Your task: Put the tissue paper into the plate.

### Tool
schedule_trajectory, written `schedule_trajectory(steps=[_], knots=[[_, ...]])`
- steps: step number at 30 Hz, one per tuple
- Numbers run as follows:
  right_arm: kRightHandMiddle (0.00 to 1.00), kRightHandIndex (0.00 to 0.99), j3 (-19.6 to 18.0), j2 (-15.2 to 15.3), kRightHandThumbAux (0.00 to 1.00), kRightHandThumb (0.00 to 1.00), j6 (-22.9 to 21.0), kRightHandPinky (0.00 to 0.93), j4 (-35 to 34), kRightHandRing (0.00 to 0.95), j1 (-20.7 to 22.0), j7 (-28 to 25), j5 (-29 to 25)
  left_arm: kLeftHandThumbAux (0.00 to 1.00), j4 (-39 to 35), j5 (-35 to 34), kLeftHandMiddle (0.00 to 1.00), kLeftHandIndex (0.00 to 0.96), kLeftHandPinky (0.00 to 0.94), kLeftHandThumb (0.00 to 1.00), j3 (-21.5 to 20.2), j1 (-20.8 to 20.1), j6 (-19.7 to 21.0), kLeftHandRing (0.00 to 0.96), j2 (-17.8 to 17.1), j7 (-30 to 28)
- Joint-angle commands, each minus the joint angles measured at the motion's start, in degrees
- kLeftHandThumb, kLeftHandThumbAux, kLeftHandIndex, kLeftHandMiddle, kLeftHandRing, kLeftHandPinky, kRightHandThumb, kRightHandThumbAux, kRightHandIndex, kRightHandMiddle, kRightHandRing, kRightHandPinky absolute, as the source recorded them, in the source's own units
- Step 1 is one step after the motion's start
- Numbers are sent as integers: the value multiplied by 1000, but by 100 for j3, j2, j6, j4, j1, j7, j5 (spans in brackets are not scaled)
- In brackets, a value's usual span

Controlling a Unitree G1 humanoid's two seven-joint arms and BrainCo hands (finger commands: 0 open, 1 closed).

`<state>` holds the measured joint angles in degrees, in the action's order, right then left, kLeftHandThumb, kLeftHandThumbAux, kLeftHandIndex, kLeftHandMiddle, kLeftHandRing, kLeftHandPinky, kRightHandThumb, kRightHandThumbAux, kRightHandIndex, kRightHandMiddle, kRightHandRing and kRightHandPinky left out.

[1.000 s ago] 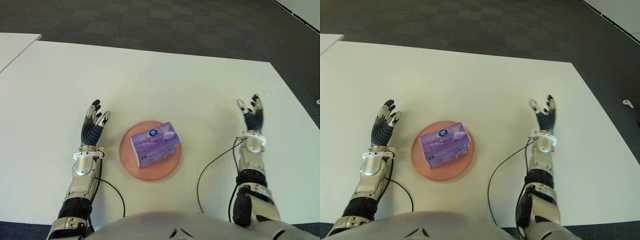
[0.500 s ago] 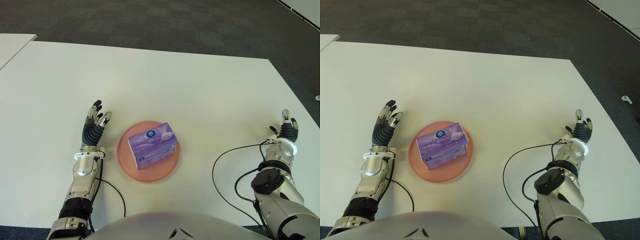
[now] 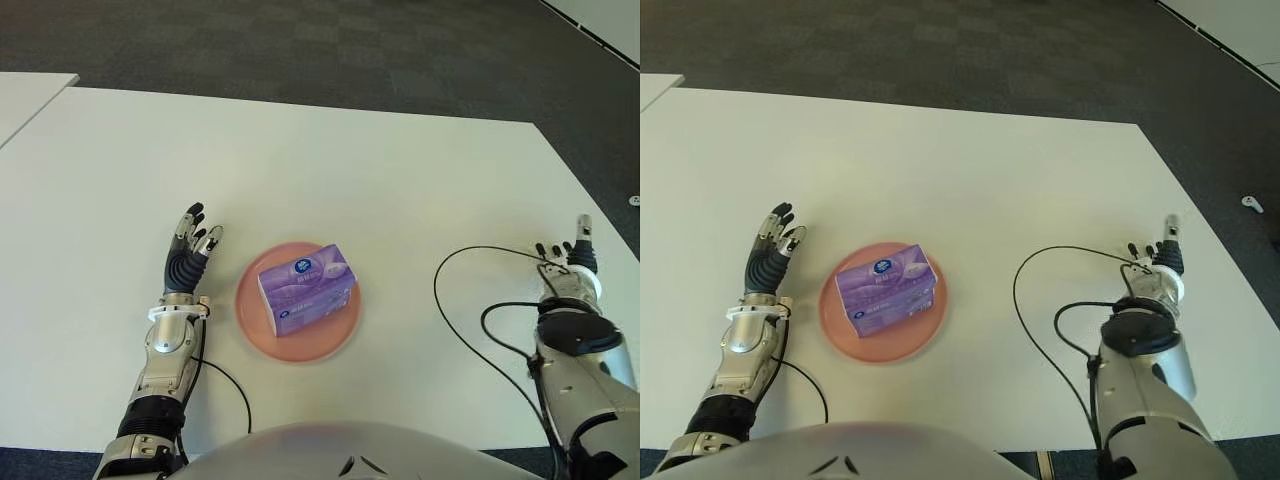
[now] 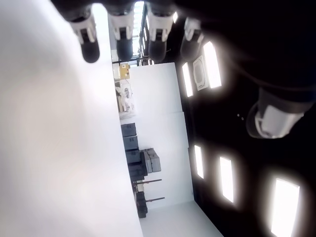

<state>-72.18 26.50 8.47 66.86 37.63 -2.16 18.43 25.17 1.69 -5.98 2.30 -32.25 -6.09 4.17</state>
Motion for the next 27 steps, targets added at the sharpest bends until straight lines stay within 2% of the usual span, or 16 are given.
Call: schedule_trajectory(steps=[1,8,14,17,22,27], knots=[[0,0,3783,-3780,605,136,2156,0,-2045,0,-2143,-745,1234,452,282,29,0,0,0,0,37,332,118,0,8,-96],[0,0,4371,-3975,619,138,2066,0,-2714,0,-2616,-794,983,448,217,48,0,0,0,0,39,350,212,0,8,-65],[0,0,5154,-4102,574,125,2054,0,-3395,0,-3258,-702,1093,439,214,59,0,0,0,0,41,318,266,0,18,-44],[0,0,5576,-4027,554,110,2084,0,-3455,0,-3477,-549,1093,437,234,58,0,0,0,0,42,307,231,0,21,-47],[0,0,6228,-3918,536,114,1987,0,-3389,0,-3536,-410,917,436,241,44,0,0,0,0,46,298,133,0,59,-38],[0,0,6889,-3624,518,114,1984,0,-3546,0,-3620,-274,749,437,209,48,0,0,0,0,45,295,152,0,103,13]])
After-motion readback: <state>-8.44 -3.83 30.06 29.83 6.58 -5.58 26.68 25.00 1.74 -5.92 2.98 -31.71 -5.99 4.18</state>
